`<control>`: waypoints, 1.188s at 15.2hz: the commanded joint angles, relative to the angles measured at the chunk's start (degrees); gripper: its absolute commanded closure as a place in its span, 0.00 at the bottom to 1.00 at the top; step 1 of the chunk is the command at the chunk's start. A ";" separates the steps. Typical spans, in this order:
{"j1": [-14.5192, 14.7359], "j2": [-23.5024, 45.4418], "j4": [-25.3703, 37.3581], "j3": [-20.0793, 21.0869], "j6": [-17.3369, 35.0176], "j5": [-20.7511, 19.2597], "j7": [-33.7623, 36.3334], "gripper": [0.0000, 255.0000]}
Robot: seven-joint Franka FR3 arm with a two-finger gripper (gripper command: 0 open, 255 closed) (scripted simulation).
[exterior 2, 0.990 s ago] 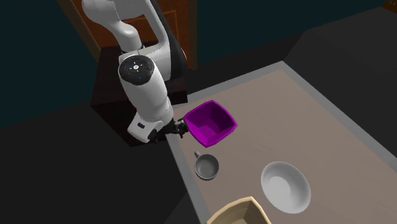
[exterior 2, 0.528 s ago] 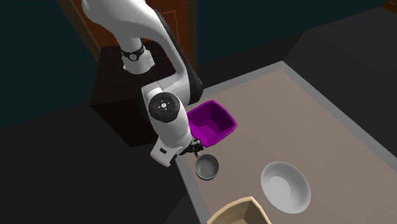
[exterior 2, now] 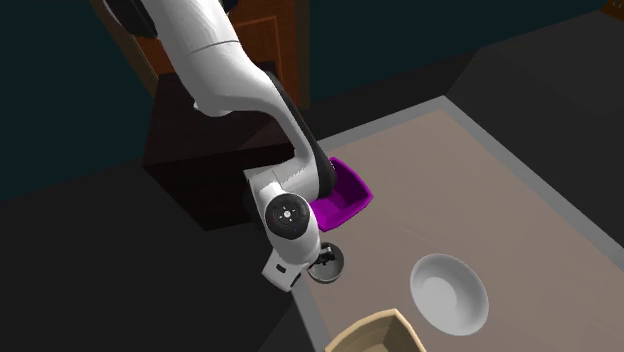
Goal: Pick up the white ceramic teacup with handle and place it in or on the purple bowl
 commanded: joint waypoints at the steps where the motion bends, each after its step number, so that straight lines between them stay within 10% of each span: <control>1: 0.29 1.66 1.29 -0.06 0.41 -0.05 0.20 0.00; 13: 0.60 4.74 2.91 -0.22 1.88 -0.17 0.27 0.00; 14: 0.60 4.74 2.91 -0.22 1.88 -0.17 0.27 1.00; 18: 0.60 4.74 2.91 -0.22 1.88 -0.17 0.27 1.00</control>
